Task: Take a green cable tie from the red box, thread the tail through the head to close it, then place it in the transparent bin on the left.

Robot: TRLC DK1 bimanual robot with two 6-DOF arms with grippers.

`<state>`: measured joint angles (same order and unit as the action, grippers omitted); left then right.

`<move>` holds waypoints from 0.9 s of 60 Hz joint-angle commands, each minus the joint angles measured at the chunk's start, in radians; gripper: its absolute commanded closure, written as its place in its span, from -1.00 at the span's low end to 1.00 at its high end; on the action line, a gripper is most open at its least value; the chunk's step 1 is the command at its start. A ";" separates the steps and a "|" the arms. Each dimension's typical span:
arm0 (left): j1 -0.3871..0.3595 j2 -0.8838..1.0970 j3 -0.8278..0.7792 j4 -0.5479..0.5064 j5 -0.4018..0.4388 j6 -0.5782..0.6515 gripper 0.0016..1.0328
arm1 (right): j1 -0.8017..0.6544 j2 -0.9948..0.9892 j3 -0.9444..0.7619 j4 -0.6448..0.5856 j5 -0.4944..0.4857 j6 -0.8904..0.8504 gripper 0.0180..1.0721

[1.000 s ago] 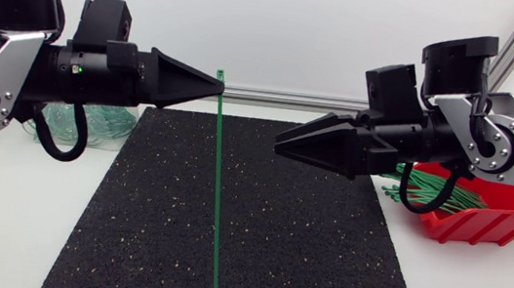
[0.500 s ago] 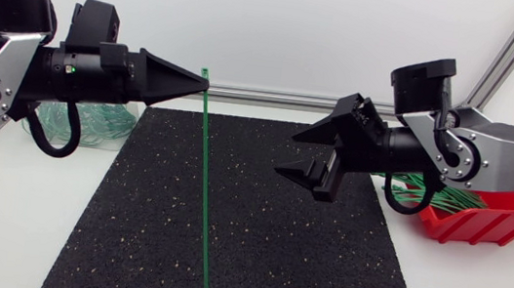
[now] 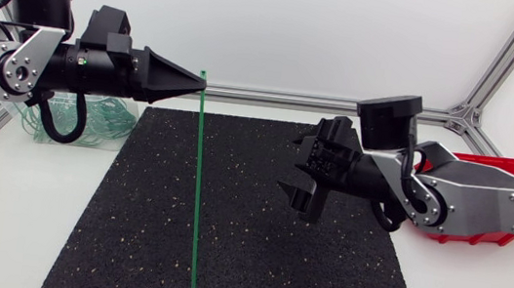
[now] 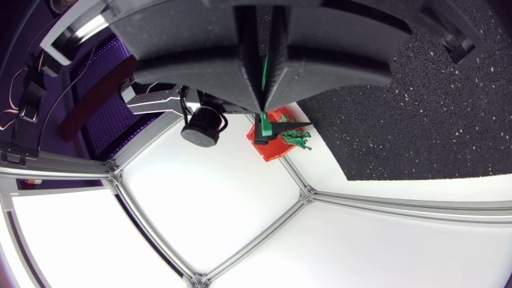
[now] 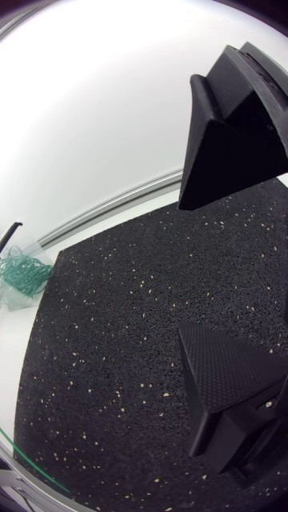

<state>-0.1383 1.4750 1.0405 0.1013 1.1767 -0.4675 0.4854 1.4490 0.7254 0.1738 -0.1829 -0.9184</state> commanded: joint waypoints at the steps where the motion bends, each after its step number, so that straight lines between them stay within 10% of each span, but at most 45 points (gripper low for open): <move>1: 0.006 0.047 0.049 -0.008 0.029 0.013 0.92 | 0.010 -0.050 -0.046 0.076 -0.029 -0.132 -0.93; 54: -0.020 0.160 0.056 -0.020 0.113 0.033 0.92 | 0.220 -0.114 -0.271 0.417 -0.185 -0.872 -0.93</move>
<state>-0.1513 1.6264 1.1168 0.0761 1.2755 -0.4477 0.6598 1.3422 0.5152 0.5537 -0.3634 -1.7164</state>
